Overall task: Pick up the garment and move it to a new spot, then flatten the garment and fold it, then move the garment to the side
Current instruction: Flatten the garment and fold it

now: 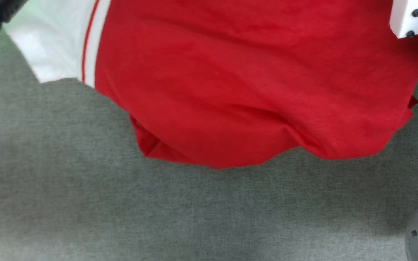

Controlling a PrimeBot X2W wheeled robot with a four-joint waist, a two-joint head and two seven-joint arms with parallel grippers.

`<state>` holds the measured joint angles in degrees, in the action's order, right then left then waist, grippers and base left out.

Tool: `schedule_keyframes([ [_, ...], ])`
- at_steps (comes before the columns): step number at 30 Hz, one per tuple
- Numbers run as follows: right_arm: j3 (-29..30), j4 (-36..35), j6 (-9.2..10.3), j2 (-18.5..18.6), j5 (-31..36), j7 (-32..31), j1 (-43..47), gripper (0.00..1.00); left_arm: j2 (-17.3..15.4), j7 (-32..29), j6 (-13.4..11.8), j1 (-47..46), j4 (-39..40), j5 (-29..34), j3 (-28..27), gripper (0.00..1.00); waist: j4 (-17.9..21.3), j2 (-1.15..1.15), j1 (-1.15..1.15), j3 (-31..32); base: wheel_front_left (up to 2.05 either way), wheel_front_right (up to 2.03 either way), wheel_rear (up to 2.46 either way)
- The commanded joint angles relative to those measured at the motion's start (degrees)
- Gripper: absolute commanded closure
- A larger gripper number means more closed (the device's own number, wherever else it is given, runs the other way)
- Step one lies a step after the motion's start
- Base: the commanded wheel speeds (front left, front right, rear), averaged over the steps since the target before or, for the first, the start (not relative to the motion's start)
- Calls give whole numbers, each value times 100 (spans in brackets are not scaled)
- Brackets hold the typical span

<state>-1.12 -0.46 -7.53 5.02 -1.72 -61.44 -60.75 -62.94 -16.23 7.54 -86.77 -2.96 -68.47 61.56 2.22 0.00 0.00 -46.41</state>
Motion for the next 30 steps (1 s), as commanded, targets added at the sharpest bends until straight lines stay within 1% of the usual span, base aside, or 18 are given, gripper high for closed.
schedule_keyframes([
  [1,-40,288,8,-14,38,-53,186,100,30,-85,-11,-162,-87,-198,87,0,137,0,0,-111,0,0,0],
  [3,-56,346,9,-26,40,-50,198,100,62,-355,-10,-452,-206,-390,375,0,166,0,0,-115,0,0,0],
  [6,-101,422,9,-45,34,6,221,100,16,-853,-10,-744,-200,-609,857,0,198,0,0,-104,0,0,0],
  [9,-156,522,9,-63,16,72,185,100,4,-1115,-6,-958,-45,-1024,994,0,226,0,0,-92,0,0,0],
  [13,-266,626,9,-98,-29,178,104,100,-79,-1293,-7,-1089,103,-983,1120,0,235,0,0,-84,0,0,0],
  [15,-320,659,8,-115,-83,244,69,100,-58,-1240,-7,-1095,147,-1029,1152,60,238,0,0,-81,0,0,0],
  [16,-343,657,8,-120,-87,297,47,100,-43,-1167,-7,-1091,149,-1070,1157,94,238,0,0,-72,0,0,0],
  [17,-353,646,8,-129,-102,359,15,100,-39,-1104,-7,-1080,132,-1099,1158,100,238,0,0,-58,0,0,0],
  [22,-319,480,8,-73,-249,754,15,100,42,-421,-7,-1009,-80,-1270,1156,100,212,0,0,169,0,0,0],
  [26,-83,263,9,-5,-374,1130,54,100,102,232,-8,-907,-268,-1610,1118,100,186,0,0,403,0,0,0],
  [30,112,134,9,59,-296,1456,69,100,189,652,-7,-798,-425,-1785,1114,100,145,0,0,551,0,0,0],
])
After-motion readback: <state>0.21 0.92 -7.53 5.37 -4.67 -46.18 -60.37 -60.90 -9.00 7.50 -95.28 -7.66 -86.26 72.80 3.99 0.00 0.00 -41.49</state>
